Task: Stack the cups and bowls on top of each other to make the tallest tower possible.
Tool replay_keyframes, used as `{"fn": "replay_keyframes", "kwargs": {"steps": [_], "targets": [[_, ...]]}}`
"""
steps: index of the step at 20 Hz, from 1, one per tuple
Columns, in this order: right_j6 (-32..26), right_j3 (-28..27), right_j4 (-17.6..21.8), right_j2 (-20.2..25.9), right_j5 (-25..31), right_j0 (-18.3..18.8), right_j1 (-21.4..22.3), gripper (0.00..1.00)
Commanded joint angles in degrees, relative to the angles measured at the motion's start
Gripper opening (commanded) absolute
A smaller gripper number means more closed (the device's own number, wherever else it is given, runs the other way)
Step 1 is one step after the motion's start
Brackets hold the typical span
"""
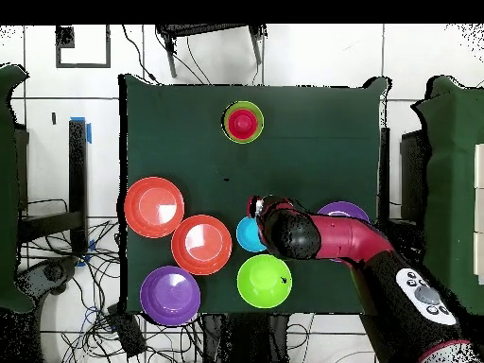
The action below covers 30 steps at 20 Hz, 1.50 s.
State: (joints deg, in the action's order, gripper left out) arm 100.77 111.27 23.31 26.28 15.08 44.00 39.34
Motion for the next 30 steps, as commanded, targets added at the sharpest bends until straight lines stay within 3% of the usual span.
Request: {"fn": "replay_keyframes", "kwargs": {"steps": [1,10,30], "targets": [[-10.4,-5.2,7.1,4.8,6.6,1.0,-5.3,1.0],[-6.7,-7.0,12.3,4.3,2.8,-0.9,-8.5,1.0],[-7.1,-5.3,15.5,7.5,4.2,3.0,-9.6,1.0]]}}
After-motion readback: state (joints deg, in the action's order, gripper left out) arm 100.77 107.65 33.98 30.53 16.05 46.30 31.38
